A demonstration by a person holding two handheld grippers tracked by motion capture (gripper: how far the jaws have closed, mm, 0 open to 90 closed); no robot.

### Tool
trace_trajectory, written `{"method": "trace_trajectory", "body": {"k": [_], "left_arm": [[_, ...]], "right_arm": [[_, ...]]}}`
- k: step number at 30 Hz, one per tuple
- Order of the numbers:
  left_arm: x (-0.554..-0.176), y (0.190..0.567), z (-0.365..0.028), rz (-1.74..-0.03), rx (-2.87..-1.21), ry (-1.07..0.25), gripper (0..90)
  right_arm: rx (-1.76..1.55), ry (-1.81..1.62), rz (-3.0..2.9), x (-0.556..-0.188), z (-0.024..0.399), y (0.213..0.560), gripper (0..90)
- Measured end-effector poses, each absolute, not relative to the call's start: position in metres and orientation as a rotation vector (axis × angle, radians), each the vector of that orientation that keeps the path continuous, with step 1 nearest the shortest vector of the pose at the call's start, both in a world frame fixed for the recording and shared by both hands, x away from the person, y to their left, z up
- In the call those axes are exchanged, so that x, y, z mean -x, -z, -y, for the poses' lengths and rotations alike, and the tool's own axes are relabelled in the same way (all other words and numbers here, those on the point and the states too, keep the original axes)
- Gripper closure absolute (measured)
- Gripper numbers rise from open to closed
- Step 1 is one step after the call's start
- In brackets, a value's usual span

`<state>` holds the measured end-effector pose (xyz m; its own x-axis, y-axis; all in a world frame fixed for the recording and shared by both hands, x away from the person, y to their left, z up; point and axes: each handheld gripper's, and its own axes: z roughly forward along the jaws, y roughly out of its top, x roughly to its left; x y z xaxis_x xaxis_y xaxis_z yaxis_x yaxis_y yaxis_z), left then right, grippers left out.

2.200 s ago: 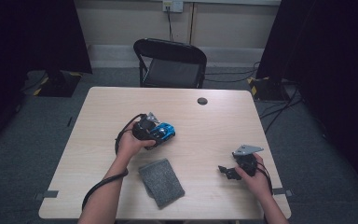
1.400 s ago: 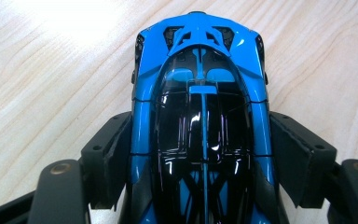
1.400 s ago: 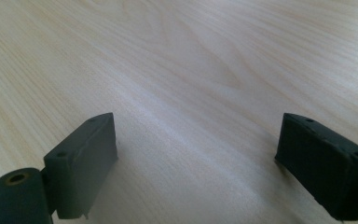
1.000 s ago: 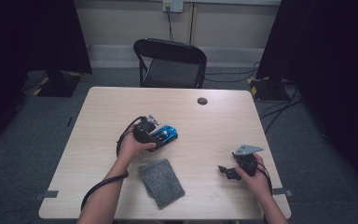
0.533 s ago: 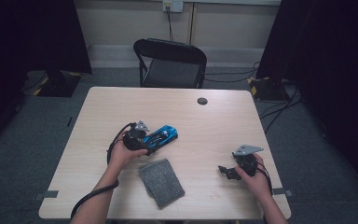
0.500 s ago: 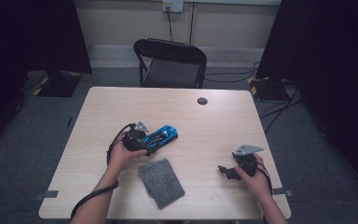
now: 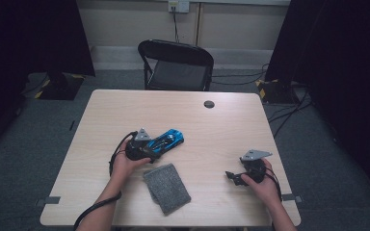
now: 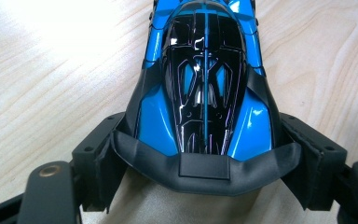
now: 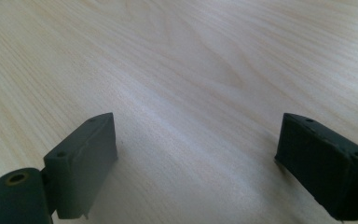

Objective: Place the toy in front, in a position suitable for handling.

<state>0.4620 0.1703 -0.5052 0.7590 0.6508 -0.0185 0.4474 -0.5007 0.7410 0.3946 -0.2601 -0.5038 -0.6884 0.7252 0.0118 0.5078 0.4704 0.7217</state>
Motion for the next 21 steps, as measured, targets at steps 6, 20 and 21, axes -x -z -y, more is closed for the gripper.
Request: {"method": "trace_trajectory", "body": {"k": [6, 20, 21], "left_arm": [[-0.462, 0.505, -0.170, -0.814, -2.181, -0.339, 24.1], [-0.462, 0.505, -0.170, -0.816, -2.181, -0.337, 24.1], [-0.462, 0.505, -0.170, -0.816, -2.181, -0.336, 24.1]], "right_arm": [[-1.058, -1.039, -2.419, -0.394, 0.260, 0.504, 11.6], [-1.135, -1.131, -2.434, -0.387, 0.235, 0.490, 16.4], [-1.116, -1.130, -2.439, -0.387, 0.231, 0.487, 16.7]]}}
